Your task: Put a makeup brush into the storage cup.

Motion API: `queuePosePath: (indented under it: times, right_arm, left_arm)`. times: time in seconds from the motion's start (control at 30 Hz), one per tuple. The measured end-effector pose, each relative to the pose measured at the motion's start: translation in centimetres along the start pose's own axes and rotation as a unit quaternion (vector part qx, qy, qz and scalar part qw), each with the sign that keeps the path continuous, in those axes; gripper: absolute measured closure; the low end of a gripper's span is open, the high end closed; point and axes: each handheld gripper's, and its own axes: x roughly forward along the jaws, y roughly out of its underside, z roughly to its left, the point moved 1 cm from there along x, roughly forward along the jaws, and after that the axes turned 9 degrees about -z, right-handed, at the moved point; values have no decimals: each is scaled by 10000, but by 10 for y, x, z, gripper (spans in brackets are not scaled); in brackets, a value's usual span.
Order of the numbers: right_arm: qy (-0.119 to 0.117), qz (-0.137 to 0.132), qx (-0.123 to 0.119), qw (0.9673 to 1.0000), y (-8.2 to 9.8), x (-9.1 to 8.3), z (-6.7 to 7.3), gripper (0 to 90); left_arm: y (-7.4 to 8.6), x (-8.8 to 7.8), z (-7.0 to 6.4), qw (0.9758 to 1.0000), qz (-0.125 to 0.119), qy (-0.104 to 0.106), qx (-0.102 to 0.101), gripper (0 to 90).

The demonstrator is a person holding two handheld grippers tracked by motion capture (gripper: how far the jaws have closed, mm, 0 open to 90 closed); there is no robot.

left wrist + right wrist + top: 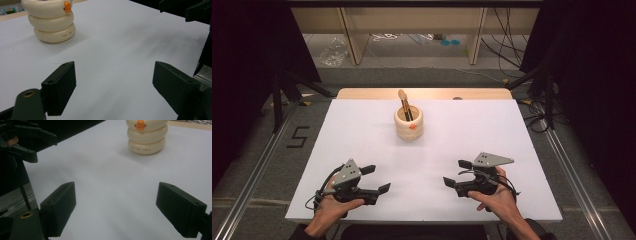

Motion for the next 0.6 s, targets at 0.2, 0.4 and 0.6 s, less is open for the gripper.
queuePosePath:
  times: [0.2,0.4,0.6]
  right_arm:
    - [-36,-17,47,10000,3,2,-1,170]
    - [37,-50,42,10000,3,1,-3,170]
    - [26,-35,37,10000,3,1,-4,170]
  left_arm:
    - [0,0,0,10000,5,6,8,187]
    - [0,0,0,10000,13,9,12,187]
    - [0,2,0,9999,-66,31,-76,188]
